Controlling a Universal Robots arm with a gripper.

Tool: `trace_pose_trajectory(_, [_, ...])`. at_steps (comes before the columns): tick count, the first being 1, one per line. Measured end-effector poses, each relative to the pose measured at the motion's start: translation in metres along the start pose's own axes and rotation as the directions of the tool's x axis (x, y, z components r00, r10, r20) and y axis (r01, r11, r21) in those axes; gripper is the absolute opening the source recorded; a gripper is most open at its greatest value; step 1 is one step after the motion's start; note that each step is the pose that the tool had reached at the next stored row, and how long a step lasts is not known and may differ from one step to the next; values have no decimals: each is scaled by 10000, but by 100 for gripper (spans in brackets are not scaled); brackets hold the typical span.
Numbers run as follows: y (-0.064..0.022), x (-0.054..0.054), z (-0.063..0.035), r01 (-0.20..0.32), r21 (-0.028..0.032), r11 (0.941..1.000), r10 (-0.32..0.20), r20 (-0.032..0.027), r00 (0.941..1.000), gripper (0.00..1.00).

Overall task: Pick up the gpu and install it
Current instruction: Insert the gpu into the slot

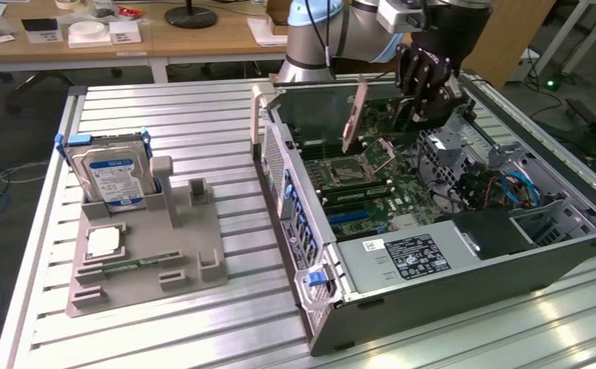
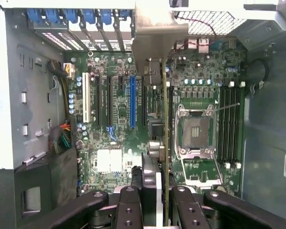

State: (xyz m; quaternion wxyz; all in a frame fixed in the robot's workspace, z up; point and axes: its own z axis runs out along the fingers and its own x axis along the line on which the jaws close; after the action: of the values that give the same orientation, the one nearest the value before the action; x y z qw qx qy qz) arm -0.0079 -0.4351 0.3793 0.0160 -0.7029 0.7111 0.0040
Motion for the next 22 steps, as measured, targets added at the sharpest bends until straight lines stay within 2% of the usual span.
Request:
trace_pose_trajectory(3, [15, 3, 5, 40, -1, 10000, -40, -2, 10000, 28])
trace_pose_trajectory(11, [126, 18, 23, 147, -3, 9999, -147, -1, 9999, 28])
trace_pose_trajectory(15, [146, 63, 33, 203, -5, 9998, -203, 1, 9998, 28])
trace_pose_trajectory(22, [168, 64, 52, 235, -5, 9997, -235, 6, 9997, 28])
